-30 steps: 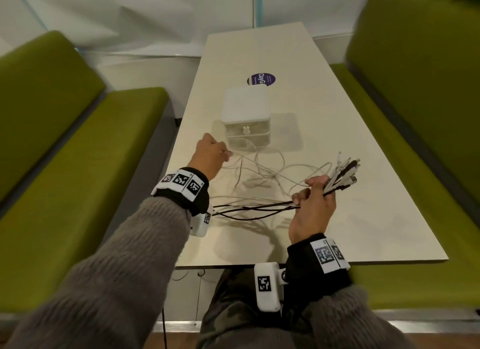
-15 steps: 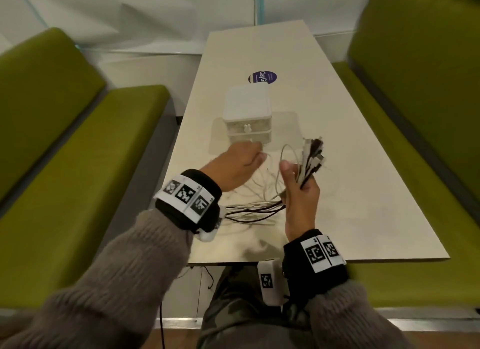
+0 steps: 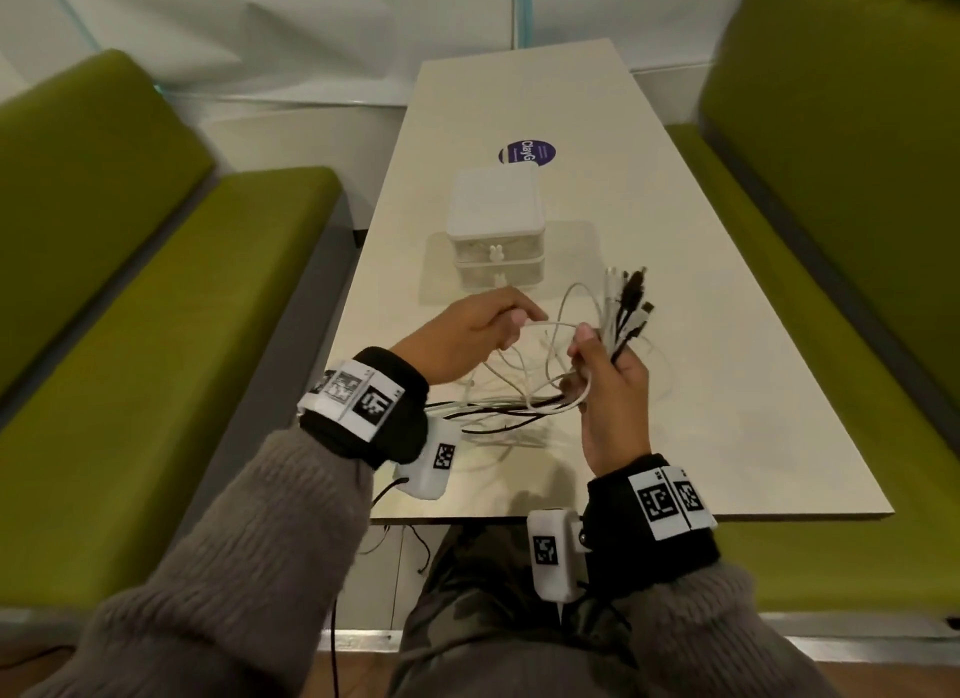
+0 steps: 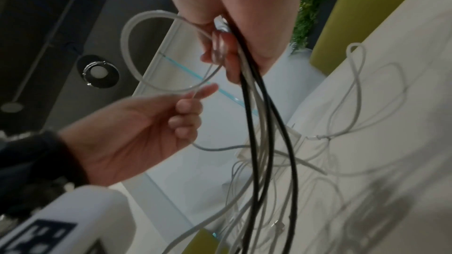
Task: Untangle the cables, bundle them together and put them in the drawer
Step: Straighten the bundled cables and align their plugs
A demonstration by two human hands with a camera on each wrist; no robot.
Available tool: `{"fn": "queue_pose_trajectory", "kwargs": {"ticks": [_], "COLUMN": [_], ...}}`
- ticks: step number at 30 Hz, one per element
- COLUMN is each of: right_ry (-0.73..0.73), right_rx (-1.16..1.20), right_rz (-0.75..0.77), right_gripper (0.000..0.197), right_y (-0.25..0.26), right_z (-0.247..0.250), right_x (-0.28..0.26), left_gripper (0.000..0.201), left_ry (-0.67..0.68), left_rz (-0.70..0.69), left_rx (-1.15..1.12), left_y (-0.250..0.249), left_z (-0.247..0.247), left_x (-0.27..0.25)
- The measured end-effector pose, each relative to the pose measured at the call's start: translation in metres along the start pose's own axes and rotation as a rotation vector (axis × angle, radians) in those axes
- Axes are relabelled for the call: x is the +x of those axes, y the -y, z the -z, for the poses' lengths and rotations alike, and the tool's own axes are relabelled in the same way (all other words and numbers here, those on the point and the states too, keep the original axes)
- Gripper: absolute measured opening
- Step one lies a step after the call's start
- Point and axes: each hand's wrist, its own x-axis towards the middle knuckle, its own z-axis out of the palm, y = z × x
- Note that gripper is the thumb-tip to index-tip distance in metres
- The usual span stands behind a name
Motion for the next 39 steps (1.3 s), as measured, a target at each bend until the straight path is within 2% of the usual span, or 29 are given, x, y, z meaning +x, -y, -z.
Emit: {"fn": "queue_pose_trajectory", "kwargs": {"ticks": [2, 7, 11, 13, 16, 17, 20, 23, 26, 30, 32, 34, 37, 39], "right_ry": [-0.067, -0.164, -0.216, -0.244, -0.269, -0.277, -0.298, -0.32, -0.34, -0.371, -0.376, -0.373, -0.337, -0.306], "right_rx": [0.088, 0.178, 0.296, 0.306, 0.252, 0.222, 0.154, 0.157, 0.165, 0.194, 0.218, 0.227, 0.229, 0.186], "right_rz": [-0.012, -0.006, -0.017, -0.007, -0.002, -0.004, -0.024, -0.035, -0.044, -0.034, -0.015, -0.01, -0.021, -0.011], "right_gripper": [0.027, 0.03, 0.025, 0.025, 0.029, 0.03, 0.032, 0.032, 0.032, 0.032, 0.032, 0.032, 0.031, 0.027], "right_y": [-0.001, -0.005, 0.001, 0.002, 0.0, -0.001, -0.007, -0.008, -0.008, -0.007, -0.007, -0.007, -0.005, -0.003], "right_z": [-0.001, -0.006, -0.001, 0.002, 0.001, 0.001, 0.002, 0.006, 0.008, 0.008, 0.008, 0.008, 0.004, 0.0], "right_x": [0.0, -0.005, 0.0, 0.002, 0.003, 0.003, 0.004, 0.005, 0.006, 0.006, 0.006, 0.005, 0.003, 0.001], "left_gripper": [0.022, 0.026, 0.026, 0.021, 0.022, 0.022, 0.018, 0.019, 0.028, 0.028, 0.028, 0.025, 0.021, 0.021], "left_ry": [0.032, 0.095, 0.147, 0.081, -0.161, -0.243, -0.41, -0.44, -0.423, -0.411, -0.363, -0.325, -0.375, -0.395], "left_rz": [0.015, 0.098, 0.217, 0.26, 0.183, 0.132, 0.034, 0.005, 0.073, 0.219, 0.296, 0.357, 0.319, 0.225], "left_rx": [-0.066, 0.024, 0.067, -0.068, -0.246, -0.226, 0.051, 0.215, 0.232, 0.158, 0.151, 0.021, -0.403, -0.518], "left_y": [0.006, 0.024, 0.05, 0.06, 0.053, 0.045, 0.023, 0.021, 0.036, 0.063, 0.072, 0.068, 0.033, 0.006], "left_z": [0.009, 0.011, 0.007, 0.009, 0.02, 0.024, 0.039, 0.053, 0.062, 0.07, 0.072, 0.072, 0.066, 0.061], "left_x": [-0.006, -0.015, -0.015, -0.014, -0.012, -0.011, -0.014, -0.027, -0.047, -0.067, -0.068, -0.062, -0.047, -0.036]}}
